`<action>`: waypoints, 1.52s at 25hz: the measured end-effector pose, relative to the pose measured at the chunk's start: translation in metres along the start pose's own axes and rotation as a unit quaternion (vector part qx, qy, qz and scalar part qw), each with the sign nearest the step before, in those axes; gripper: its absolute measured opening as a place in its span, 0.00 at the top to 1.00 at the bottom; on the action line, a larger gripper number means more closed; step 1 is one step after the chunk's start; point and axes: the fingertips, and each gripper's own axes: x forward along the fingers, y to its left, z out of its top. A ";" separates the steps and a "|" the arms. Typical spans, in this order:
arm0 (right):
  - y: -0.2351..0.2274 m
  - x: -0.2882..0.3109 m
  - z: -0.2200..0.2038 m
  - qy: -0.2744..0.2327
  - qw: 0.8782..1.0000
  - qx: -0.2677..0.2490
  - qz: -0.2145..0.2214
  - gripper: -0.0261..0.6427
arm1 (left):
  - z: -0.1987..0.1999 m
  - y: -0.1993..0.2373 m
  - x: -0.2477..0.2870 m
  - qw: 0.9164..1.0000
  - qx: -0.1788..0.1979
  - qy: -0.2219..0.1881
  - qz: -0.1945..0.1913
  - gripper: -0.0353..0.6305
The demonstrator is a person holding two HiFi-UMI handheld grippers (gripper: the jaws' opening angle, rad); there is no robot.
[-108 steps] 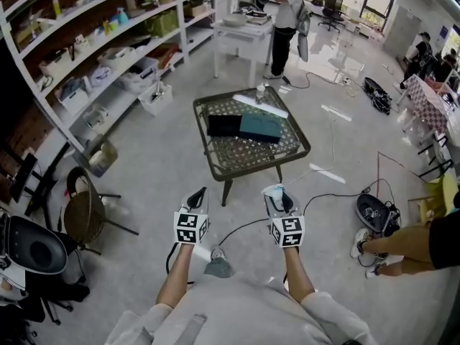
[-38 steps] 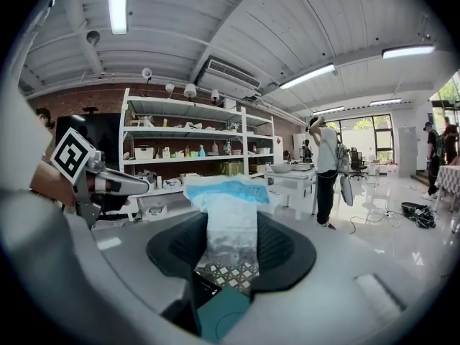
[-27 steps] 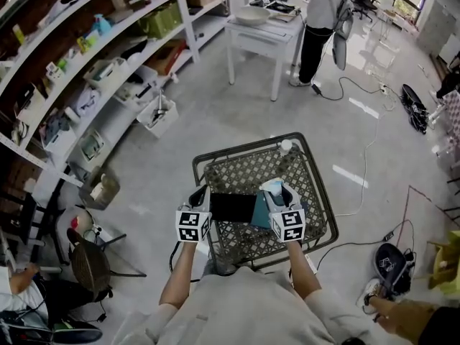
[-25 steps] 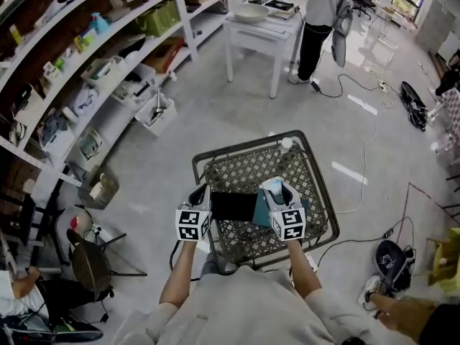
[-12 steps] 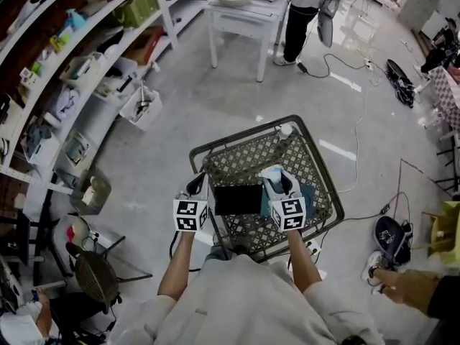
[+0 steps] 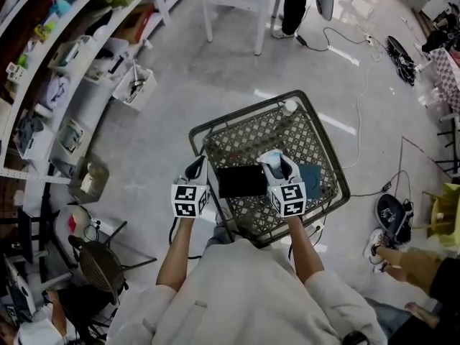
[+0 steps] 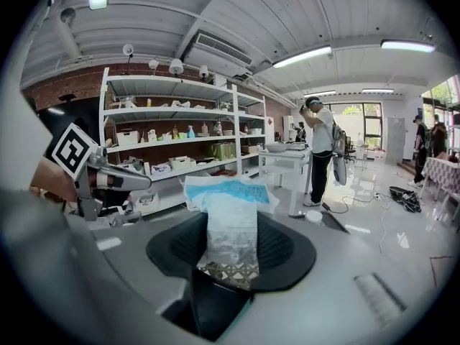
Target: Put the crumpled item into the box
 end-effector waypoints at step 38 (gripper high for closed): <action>0.081 0.024 -0.124 0.165 0.950 -0.225 0.138 0.70 | -0.105 0.005 -0.003 0.995 -0.057 0.074 0.019 0.94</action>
